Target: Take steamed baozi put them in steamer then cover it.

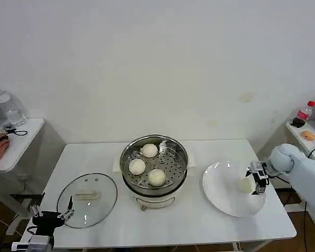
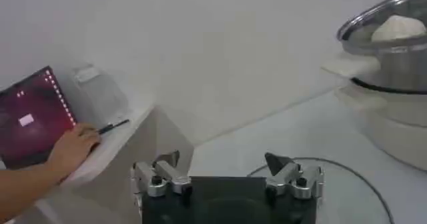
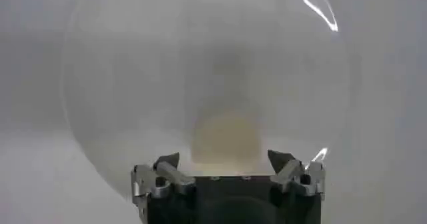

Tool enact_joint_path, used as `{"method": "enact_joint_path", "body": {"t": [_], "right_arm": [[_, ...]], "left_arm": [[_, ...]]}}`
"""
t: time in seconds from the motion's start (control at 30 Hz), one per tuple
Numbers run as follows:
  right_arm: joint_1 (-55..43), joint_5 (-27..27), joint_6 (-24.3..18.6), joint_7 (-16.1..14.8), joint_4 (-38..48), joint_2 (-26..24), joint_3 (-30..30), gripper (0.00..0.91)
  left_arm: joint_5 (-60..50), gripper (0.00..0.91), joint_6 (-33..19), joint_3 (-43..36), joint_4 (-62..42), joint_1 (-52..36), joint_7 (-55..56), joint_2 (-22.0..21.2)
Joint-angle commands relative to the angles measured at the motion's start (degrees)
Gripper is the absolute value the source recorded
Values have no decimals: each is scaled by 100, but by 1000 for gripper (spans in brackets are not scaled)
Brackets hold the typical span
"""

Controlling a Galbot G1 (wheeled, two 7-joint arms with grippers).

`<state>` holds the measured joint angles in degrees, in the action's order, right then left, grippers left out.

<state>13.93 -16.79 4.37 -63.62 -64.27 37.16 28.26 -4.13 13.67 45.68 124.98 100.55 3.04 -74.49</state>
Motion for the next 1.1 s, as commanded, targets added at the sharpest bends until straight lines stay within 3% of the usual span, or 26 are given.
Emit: {"method": "enact_joint_path", "body": {"t": [0.03, 0.33, 0.57, 0.87, 1.1], "right_arm": [[33, -80, 11, -7, 248, 198, -49, 826], [-34, -59, 55, -24, 166, 143, -52, 665], [-221, 71, 125, -142, -150, -45, 54, 665], [-1978, 1012, 518, -229, -1199, -613, 1056, 665], [-3572, 1816, 1074, -100, -1772, -353, 2148, 665]], "left_arm": [[6, 907, 0, 10, -4, 2, -1, -16], [16, 907, -4, 42, 18, 23, 1, -23], [20, 907, -5, 45, 23, 18, 3, -27], [37, 907, -1, 55, 40, -30, 1, -5], [39, 907, 12, 46, 95, -63, -2, 41]]}}
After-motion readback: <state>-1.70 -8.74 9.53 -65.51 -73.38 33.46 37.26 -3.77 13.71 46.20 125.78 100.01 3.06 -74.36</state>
